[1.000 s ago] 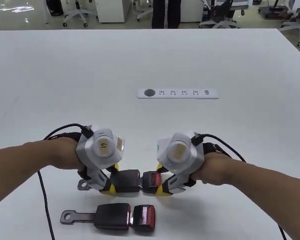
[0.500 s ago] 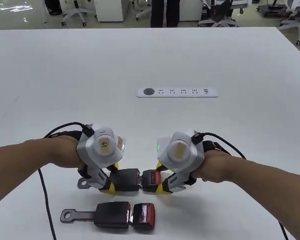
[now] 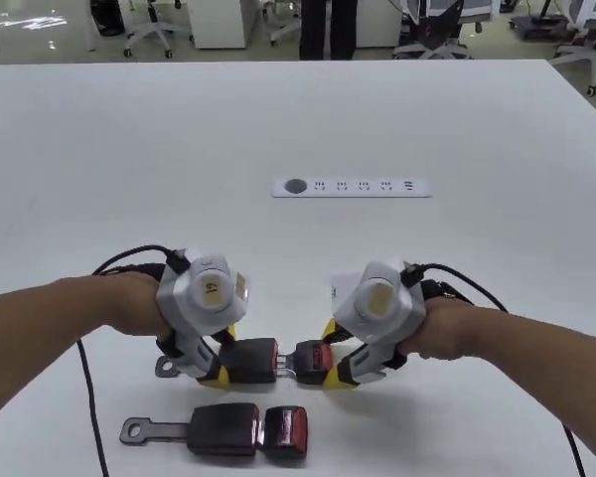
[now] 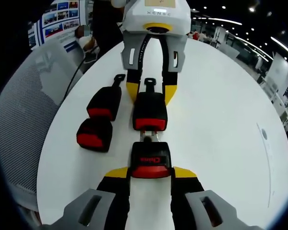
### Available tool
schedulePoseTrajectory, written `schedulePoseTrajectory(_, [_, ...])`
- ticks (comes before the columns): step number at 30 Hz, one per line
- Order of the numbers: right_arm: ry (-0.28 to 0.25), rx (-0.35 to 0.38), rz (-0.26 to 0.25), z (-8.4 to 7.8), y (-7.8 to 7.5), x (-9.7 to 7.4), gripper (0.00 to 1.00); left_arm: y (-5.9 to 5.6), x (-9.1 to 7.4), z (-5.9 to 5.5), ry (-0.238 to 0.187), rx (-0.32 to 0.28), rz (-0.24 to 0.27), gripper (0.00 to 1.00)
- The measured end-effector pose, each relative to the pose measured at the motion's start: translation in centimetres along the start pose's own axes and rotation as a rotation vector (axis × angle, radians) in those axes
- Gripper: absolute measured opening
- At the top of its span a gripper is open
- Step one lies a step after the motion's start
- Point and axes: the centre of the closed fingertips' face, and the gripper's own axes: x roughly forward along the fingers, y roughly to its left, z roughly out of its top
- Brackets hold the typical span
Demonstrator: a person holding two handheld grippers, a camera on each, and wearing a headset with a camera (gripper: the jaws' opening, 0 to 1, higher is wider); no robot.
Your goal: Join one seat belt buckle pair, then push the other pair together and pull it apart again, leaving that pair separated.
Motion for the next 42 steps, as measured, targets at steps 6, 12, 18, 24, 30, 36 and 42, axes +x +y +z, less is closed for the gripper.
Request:
schedulePoseTrajectory(6, [-0.006,0.005,-0.001,-0.1,0.0,-0.1,0.28,0.1,0.1,-0.2,0.014,-0.001,0.000,0.32])
schedulePoseTrajectory(12, [0.000,-0.001,-0.005,-0.5,0.1,-0.4,0.28,0.2,0.2,-0.3,0.001,-0.006,0.001,0.32])
schedulePoseTrajectory(18, [0.001,0.014,-0.008,-1.0,0.1,-0.6,0.28,0.1,0.1,-0.2,0.009,-0.001,0.000,0.32])
schedulePoseTrajectory(24, [0.013,0.022,-0.015,-1.7,-0.1,-1.2,0.28,0.1,0.2,-0.2,0.009,0.003,-0.002,0.32])
schedulePoseTrajectory(30, [0.028,0.021,-0.017,-2.6,0.1,-1.8,0.28,0.1,0.2,-0.3,0.015,0.005,-0.003,0.32])
schedulePoseTrajectory(36, [0.043,0.026,-0.021,-3.6,0.1,-2.4,0.28,0.0,0.1,-0.3,0.017,0.006,-0.002,0.32])
schedulePoseTrajectory(42, [0.058,0.026,-0.022,-4.4,0.3,-3.2,0.28,0.0,0.0,-0.2,0.011,0.012,-0.005,0.32])
